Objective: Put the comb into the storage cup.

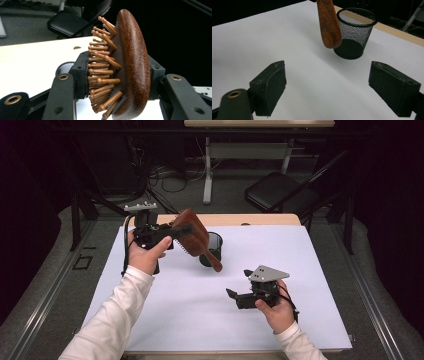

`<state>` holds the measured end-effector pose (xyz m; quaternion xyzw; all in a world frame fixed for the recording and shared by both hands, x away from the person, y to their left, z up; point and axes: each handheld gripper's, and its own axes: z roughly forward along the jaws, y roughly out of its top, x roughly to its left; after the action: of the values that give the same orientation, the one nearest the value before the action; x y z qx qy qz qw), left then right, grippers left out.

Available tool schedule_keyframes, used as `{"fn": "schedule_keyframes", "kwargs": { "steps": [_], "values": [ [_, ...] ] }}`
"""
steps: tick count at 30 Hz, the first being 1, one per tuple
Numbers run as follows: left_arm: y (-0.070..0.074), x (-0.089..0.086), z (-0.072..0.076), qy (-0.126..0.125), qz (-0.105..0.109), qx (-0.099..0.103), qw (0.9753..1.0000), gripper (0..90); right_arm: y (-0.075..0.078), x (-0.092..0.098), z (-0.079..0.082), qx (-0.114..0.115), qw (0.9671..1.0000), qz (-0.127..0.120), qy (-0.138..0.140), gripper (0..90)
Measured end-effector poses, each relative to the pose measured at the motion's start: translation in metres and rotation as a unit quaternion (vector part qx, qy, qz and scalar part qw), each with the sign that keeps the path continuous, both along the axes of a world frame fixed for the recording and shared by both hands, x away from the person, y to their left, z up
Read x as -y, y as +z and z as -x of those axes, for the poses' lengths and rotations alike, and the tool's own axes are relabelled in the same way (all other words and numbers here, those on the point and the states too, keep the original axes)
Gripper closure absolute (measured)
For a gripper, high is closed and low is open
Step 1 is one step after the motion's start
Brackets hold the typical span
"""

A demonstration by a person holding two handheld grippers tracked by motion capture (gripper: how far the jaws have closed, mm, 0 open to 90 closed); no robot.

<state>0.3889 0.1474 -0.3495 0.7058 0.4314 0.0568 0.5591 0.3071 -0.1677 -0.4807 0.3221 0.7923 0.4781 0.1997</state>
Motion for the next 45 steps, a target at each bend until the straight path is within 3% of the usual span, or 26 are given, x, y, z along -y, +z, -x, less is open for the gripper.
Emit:
{"fn": "schedule_keyframes", "kwargs": {
  "steps": [8,16,28,35,42,45],
  "values": [
    [0.006,0.0,-0.004,0.01,-0.008,0.017,0.9998,49.7,-0.001,0.001,0.001,0.0,1.0,0.006,0.003,0.0],
    [0.006,0.004,-0.008,0.018,-0.012,0.021,0.9995,49.7,-0.003,0.0,0.001,-0.002,0.9999,0.017,-0.004,0.0],
    [0.007,0.007,-0.016,0.037,-0.03,0.053,0.9974,49.6,-0.002,0.003,0.0,0.001,0.9998,0.011,-0.015,0.0],
    [0.006,0.007,-0.023,0.049,-0.031,0.062,0.9964,49.6,-0.003,0.003,-0.001,-0.002,0.9999,0.009,-0.014,0.0],
    [0.007,0.008,-0.028,0.053,-0.01,0.06,0.9968,49.7,-0.003,0.003,-0.002,-0.004,0.9999,0.012,-0.011,0.0],
    [0.008,0.009,-0.03,0.058,-0.02,0.067,0.9959,49.7,-0.004,0.004,-0.002,-0.006,0.9998,0.011,-0.013,0.0]
  ]
}}
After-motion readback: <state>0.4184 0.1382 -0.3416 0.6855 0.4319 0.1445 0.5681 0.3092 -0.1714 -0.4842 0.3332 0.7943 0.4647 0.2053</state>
